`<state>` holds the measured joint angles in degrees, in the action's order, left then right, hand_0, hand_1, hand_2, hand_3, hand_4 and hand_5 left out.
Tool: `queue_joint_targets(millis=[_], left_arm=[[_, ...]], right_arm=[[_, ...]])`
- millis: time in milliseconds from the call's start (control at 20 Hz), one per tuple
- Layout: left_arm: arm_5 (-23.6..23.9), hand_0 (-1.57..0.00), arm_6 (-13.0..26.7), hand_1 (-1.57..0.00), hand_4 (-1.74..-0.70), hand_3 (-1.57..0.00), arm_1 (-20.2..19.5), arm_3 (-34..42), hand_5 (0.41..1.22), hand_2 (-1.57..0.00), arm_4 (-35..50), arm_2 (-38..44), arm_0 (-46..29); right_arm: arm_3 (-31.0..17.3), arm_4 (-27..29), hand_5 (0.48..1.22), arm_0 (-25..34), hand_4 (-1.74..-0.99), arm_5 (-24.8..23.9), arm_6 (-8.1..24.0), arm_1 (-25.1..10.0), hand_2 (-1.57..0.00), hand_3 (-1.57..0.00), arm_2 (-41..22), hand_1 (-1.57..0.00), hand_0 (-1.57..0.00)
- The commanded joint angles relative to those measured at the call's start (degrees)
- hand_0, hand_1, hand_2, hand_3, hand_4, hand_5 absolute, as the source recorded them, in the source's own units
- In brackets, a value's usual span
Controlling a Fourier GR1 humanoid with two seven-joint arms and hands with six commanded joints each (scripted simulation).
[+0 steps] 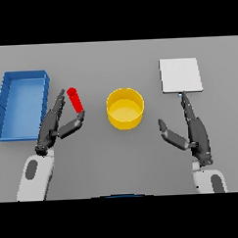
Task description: Pick up the red beaker and tilt it to pour out 1 green nut into yellow bowl. Pick up the yellow bowl and place it on the metallic measuring scale.
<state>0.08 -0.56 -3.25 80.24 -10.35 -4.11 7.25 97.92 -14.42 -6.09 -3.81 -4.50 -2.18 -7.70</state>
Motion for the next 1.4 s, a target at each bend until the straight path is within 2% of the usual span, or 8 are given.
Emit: queue_joint_targets(millis=[0, 300, 700, 1050, 1100, 1150, 1250, 1350], left_arm=[[0.42, 0.00, -0.43, 0.00, -1.25, 0.00, -0.24, -1.40, 0.660, 0.00, -0.09, 0.63, 1.40], [1.00, 0.00, -2.38, 0.00, -1.29, 0.00, 0.32, -9.47, 0.685, 0.00, -0.06, 2.20, 7.72], [1.77, 0.00, -3.04, 0.00, -1.29, 0.00, 0.51, -18.76, 0.683, 0.00, -0.50, 3.99, 15.37], [1.97, 0.00, -7.78, 0.00, -1.35, 0.00, 1.73, -25.52, 0.704, 0.00, 1.15, 6.39, 19.18], [2.09, 0.00, -8.78, -0.03, -1.38, -0.03, 1.62, -25.70, 0.724, -0.07, 1.76, 7.09, 19.67], [2.33, -0.12, -9.08, -0.15, -1.41, -0.12, 2.12, -26.23, 0.750, -0.18, 2.27, 7.56, 20.02], [3.66, -0.44, -7.74, -0.48, -1.45, -0.55, 2.72, -27.46, 0.871, -0.52, 2.63, 8.46, 21.06], [4.66, -0.84, -7.17, -0.87, -1.54, -0.84, 3.01, -28.04, 0.997, -0.90, 1.41, 7.99, 21.80]], right_arm=[[-0.29, 0.22, 0.635, -0.27, -1.281, 0.17, -0.68, -0.62, 0.00, 0.00, 0.48, 0.00, 0.00], [-0.29, -0.79, 0.638, -0.01, -1.269, -0.42, 0.71, -0.37, 0.00, 0.00, 0.15, 0.00, 0.00], [0.48, 0.17, 0.641, -0.83, -1.268, 0.24, -0.43, -0.53, 0.00, 0.00, 0.27, 0.00, 0.00], [0.16, -0.38, 0.641, -0.51, -1.261, -0.26, 0.36, -0.88, 0.00, 0.00, 0.62, 0.00, 0.00], [-0.17, -0.29, 0.642, -0.43, -1.259, -0.23, 0.24, -0.90, 0.00, 0.00, 0.70, 0.00, 0.00], [0.00, -0.09, 0.642, -0.36, -1.260, -0.10, 0.45, -0.75, 0.00, 0.00, 0.63, 0.00, 0.00], [0.37, -0.37, 0.645, -1.15, -1.257, -0.47, -0.19, -0.63, 0.00, 0.00, 0.56, 0.00, 0.00], [0.34, -0.57, 0.646, -0.61, -1.256, -0.36, 0.35, -0.50, 0.00, 0.00, 0.28, 0.00, 0.00]])
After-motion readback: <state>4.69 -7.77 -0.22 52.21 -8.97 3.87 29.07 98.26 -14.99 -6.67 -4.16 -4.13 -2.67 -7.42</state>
